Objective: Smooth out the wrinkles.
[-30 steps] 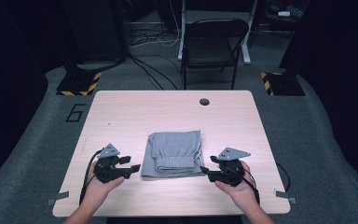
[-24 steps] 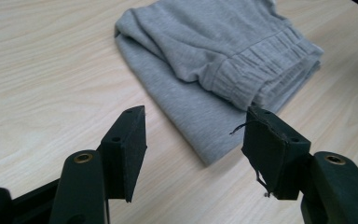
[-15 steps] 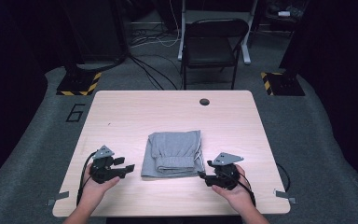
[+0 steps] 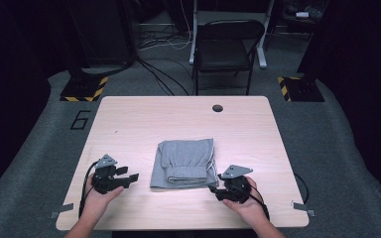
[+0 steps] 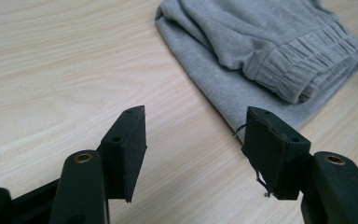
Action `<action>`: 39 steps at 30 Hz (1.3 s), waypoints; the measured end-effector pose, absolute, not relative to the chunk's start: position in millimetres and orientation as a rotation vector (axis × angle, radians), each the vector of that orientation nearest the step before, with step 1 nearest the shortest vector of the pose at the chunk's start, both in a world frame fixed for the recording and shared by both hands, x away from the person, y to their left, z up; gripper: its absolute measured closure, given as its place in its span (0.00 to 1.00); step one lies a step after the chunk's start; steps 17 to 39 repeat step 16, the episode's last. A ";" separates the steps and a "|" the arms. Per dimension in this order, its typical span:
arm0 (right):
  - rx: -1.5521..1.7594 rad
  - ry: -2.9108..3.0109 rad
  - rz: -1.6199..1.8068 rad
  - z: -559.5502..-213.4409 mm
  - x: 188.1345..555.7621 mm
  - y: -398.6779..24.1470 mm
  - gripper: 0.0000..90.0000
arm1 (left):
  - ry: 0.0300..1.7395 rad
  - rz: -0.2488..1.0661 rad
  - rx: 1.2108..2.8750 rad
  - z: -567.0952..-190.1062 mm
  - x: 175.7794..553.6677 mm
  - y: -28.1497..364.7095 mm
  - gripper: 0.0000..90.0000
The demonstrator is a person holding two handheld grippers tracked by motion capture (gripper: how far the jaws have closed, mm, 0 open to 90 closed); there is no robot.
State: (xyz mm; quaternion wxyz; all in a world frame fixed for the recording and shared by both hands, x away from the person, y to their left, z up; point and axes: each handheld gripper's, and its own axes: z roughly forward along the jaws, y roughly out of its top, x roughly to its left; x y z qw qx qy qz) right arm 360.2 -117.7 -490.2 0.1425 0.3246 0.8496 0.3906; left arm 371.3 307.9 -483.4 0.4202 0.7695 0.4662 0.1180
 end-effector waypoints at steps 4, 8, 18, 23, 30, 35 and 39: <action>0.943 2.453 1.109 -491.4 361.7 -114.5 0.46 | 1.193 0.289 1.948 -486.9 372.7 311.3 0.44; 0.926 2.457 1.119 -491.3 365.1 -113.4 0.46 | 1.202 0.298 1.944 -490.5 370.9 311.3 0.43; 0.931 2.468 1.126 -492.5 371.5 -112.4 0.46 | 1.207 0.289 1.967 -493.2 368.8 310.5 0.42; 0.931 2.468 1.126 -492.5 371.5 -112.4 0.46 | 1.207 0.289 1.967 -493.2 368.8 310.5 0.42; 0.931 2.468 1.126 -492.5 371.5 -112.4 0.46 | 1.207 0.289 1.967 -493.2 368.8 310.5 0.42; 0.931 2.468 1.126 -492.5 371.5 -112.4 0.46 | 1.207 0.289 1.967 -493.2 368.8 310.5 0.42; 0.931 2.468 1.126 -492.5 371.5 -112.4 0.46 | 1.207 0.289 1.967 -493.2 368.8 310.5 0.42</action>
